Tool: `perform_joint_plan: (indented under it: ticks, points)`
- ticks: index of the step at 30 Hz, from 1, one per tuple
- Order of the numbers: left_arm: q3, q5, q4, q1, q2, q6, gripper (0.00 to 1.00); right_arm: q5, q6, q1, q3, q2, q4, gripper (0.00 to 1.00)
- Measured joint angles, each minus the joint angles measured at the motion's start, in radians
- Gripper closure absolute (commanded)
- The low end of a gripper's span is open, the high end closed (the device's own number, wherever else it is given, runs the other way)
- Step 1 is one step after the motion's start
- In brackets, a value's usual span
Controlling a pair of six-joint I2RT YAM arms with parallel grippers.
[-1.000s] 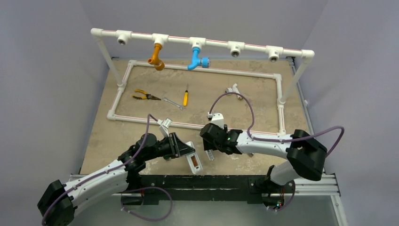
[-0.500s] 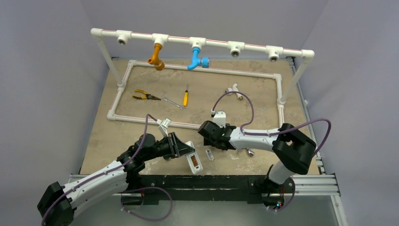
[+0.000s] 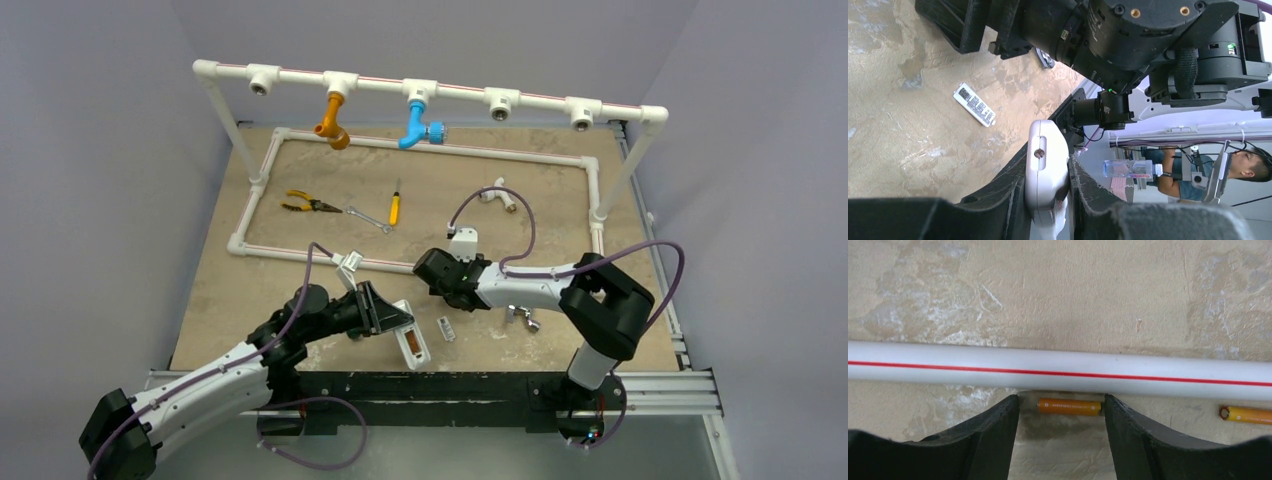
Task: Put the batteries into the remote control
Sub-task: Pick up the battery from the center of the board.
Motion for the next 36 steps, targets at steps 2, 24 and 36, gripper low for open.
perform_joint_plan:
  ticks: [2, 24, 36]
  points:
    - [0.0, 0.001, -0.003, 0.0, -0.002, 0.0, 1.0, 0.014, 0.0, -0.003, 0.014, 0.016, 0.003, 0.41]
    - [0.0, 0.002, -0.006, 0.002, 0.011, 0.0, 1.0, 0.027, -0.001, -0.003, 0.018, 0.024, 0.004, 0.57]
    - [0.0, -0.002, -0.01, 0.009, 0.0, 0.0, 1.0, -0.003, -0.025, -0.004, -0.16, -0.148, 0.054, 0.66]
